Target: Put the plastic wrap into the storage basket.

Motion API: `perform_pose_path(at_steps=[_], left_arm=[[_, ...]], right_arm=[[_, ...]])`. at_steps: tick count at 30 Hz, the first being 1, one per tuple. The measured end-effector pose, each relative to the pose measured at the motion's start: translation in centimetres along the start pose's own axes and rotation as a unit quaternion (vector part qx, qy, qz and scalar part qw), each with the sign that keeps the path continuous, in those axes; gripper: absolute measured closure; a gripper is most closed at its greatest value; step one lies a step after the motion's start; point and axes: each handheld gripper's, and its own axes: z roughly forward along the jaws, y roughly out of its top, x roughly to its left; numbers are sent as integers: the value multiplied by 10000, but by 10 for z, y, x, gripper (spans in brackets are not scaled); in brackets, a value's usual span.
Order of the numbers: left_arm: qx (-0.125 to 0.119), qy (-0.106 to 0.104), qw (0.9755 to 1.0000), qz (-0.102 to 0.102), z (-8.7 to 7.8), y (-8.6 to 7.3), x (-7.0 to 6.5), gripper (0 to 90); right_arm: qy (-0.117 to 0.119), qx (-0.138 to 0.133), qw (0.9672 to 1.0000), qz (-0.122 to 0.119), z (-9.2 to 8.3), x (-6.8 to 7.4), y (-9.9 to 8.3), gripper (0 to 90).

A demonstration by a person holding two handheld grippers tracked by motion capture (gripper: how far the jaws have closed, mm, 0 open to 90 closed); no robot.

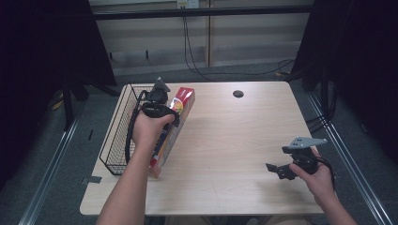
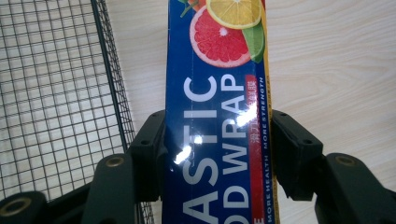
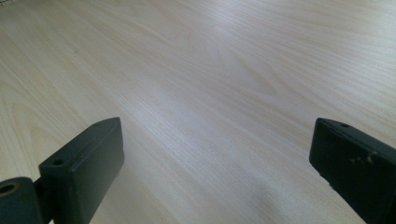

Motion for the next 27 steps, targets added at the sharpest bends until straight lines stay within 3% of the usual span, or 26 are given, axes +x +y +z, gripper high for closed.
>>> perform_pose_path(at_steps=[17, 27], left_arm=[[-88, 183, 9992, -345, -4, -7, 20, 443], [-57, 242, 9987, -439, -4, -11, 31, 443]], right_arm=[[-11, -3, 10000, -8, 0, -1, 0, 28], [-17, 6, 10000, 9, 0, -1, 0, 29]])
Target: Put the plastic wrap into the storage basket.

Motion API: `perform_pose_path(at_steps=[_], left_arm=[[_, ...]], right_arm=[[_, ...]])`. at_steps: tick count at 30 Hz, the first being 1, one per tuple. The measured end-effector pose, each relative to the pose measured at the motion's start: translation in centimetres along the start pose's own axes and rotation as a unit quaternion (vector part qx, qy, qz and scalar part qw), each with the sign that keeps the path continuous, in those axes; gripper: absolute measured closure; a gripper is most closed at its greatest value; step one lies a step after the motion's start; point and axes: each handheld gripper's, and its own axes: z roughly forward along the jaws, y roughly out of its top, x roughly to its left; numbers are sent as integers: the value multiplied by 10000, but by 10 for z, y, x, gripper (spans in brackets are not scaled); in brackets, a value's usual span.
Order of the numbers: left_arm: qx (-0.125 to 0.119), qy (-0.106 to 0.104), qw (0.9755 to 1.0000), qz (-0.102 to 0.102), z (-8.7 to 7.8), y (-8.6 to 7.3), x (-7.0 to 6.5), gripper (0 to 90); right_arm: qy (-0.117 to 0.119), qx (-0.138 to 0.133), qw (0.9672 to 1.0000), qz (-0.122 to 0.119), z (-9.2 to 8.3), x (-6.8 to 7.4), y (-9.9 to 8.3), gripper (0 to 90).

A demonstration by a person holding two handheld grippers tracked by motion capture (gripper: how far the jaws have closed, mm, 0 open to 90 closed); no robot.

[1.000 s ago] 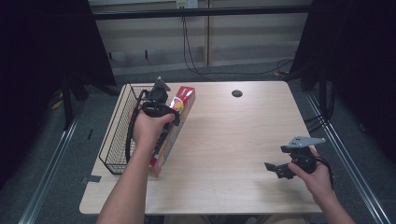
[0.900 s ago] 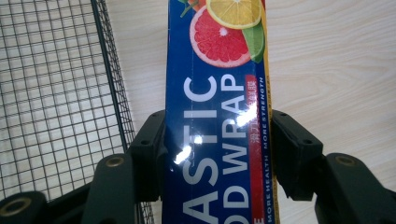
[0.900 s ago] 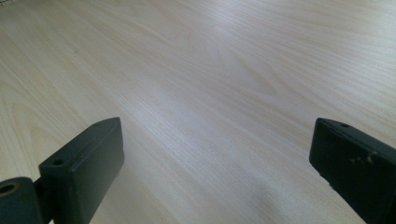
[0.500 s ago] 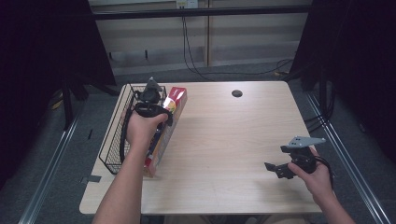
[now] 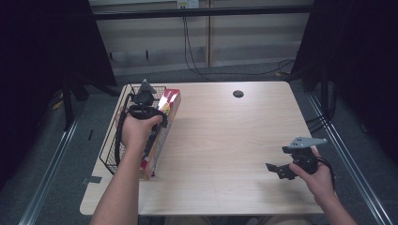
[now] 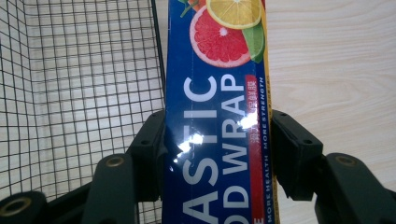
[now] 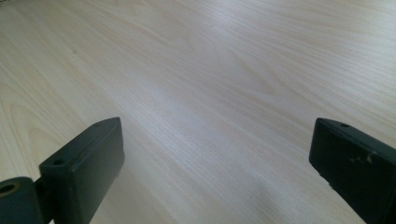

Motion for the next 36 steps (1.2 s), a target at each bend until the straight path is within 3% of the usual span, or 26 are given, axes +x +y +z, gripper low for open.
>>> perform_pose_path(at_steps=[24, 36], left_arm=[[-65, 85, 9991, -421, 1, -9, 22, 442], [-69, 133, 9986, -505, 5, -13, 31, 441]], right_arm=[[-28, -7, 10000, 36, 0, -1, 0, 29], [-57, -2, 10000, 48, 0, 0, -1, 29]])
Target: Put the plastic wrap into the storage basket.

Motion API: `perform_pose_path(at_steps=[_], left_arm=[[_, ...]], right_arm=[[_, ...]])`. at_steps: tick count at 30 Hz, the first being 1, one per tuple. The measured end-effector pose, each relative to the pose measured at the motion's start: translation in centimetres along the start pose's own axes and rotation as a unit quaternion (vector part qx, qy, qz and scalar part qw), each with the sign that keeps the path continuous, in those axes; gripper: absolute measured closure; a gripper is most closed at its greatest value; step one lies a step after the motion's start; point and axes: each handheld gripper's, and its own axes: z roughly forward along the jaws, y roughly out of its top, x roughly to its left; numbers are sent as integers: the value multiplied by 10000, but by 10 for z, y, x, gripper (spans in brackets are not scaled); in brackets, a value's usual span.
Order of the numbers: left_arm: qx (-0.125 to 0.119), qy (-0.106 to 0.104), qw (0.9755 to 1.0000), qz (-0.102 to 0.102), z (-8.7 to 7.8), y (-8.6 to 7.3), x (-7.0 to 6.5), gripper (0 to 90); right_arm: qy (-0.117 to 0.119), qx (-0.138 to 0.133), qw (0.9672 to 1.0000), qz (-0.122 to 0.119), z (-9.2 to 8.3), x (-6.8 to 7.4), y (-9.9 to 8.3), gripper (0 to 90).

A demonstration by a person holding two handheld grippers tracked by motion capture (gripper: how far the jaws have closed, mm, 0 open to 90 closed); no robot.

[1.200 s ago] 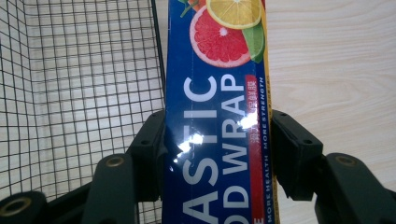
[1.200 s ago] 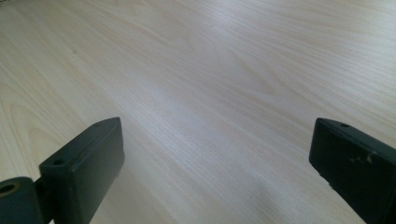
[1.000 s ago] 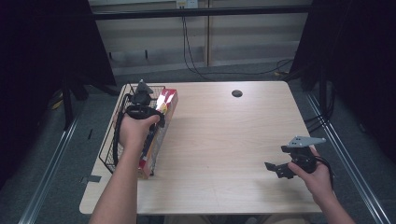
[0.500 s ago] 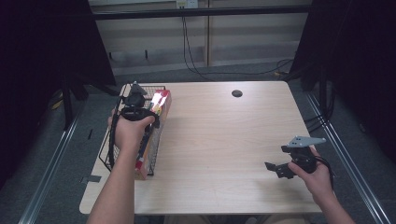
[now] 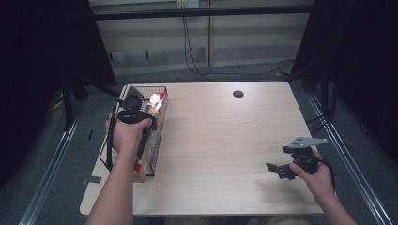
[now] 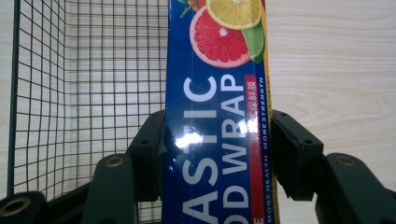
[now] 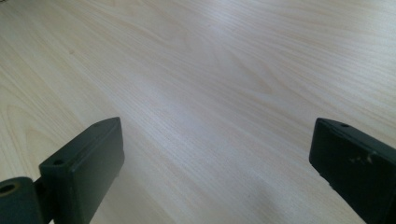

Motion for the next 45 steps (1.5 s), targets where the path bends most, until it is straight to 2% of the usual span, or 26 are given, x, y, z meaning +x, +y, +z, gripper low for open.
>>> perform_pose_path(at_steps=[7, 23, 31, 34, 40, 45], left_arm=[[-15, 53, 10000, -10, 1, 1, 3, 440], [-56, 32, 10000, -65, 4, -1, 11, 440], [-98, 56, 9999, -124, -1, -1, 15, 440], [-145, -14, 9998, -149, -5, 0, 17, 440], [-204, 82, 9995, -236, -7, 0, 22, 440], [-159, 163, 9993, -281, -2, -2, 27, 440]], right_arm=[[10, 5, 10000, -12, 0, 0, 0, 29], [17, 19, 10000, 4, 0, -1, 0, 29], [11, 22, 10000, -4, 0, 0, -1, 29], [11, 26, 10000, -6, 0, 0, 0, 29], [3, 10, 10000, 4, -1, 0, 0, 29], [19, 6, 10000, -9, 0, -1, 0, 29]])
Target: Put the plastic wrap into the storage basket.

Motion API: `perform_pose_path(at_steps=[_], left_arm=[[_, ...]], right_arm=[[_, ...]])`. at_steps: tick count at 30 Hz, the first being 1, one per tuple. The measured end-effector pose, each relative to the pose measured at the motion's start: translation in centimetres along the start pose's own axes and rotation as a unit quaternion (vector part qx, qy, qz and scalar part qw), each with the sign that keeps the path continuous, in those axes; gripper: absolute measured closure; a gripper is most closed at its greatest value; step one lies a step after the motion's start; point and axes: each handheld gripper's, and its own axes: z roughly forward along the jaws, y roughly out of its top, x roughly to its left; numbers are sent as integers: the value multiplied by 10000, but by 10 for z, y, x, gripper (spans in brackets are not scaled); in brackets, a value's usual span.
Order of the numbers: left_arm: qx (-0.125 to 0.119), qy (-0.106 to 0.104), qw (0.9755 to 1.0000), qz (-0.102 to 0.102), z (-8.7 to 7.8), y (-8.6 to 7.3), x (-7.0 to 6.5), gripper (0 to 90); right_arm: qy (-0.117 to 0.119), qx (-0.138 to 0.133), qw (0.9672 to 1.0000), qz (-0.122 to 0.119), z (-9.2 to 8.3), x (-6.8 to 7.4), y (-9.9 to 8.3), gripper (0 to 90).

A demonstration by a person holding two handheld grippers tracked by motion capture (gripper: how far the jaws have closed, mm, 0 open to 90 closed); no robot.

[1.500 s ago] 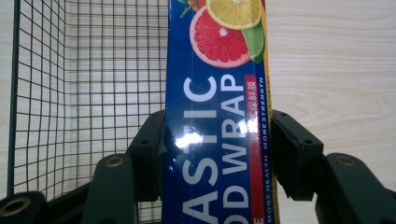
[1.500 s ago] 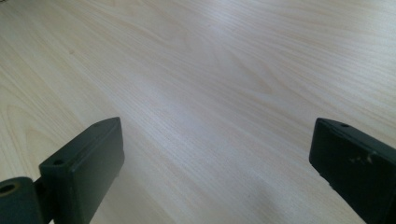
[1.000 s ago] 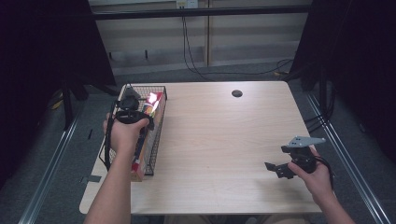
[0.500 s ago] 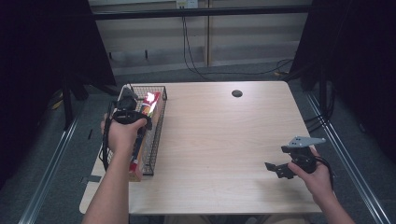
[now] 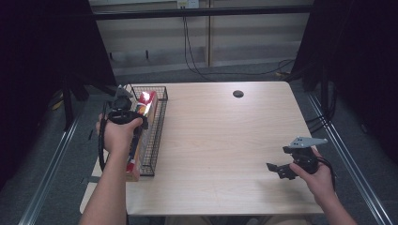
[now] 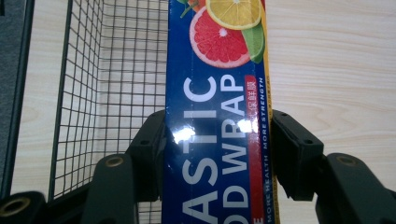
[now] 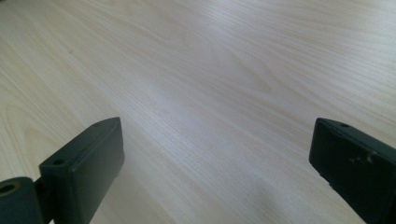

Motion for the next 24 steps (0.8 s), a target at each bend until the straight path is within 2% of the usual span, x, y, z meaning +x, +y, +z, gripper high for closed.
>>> perform_pose_path(at_steps=[3, 6, 11, 12, 15, 17, 21, 23, 24], left_arm=[[27, 5, 10000, -44, 3, -1, 3, 439], [32, 44, 10000, -3, 6, -1, 6, 439], [54, 49, 9999, -109, 9, -2, 10, 439], [53, 63, 10000, -53, 10, -3, 12, 438], [71, 78, 9999, -130, 14, -4, 15, 437], [110, 93, 9998, -102, 16, -5, 18, 437], [185, 104, 9995, -218, 21, -7, 21, 437], [219, 178, 9995, -154, 22, -7, 24, 437], [203, 131, 9994, -244, 23, -7, 24, 438]], right_arm=[[-14, 7, 10000, 1, 0, 1, 0, 29], [-13, 21, 10000, -5, 0, 1, 0, 29], [-5, 22, 10000, -16, 0, 1, 0, 29], [3, 32, 10000, -20, 0, 1, 0, 29], [-13, 32, 10000, -17, 0, 1, 0, 29], [-4, 24, 10000, -19, 0, 1, 0, 29], [-12, 31, 10000, -22, 0, 0, 0, 29], [3, 41, 10000, -18, 0, 1, 0, 29], [4, 52, 10000, -9, 0, 1, 0, 29]])
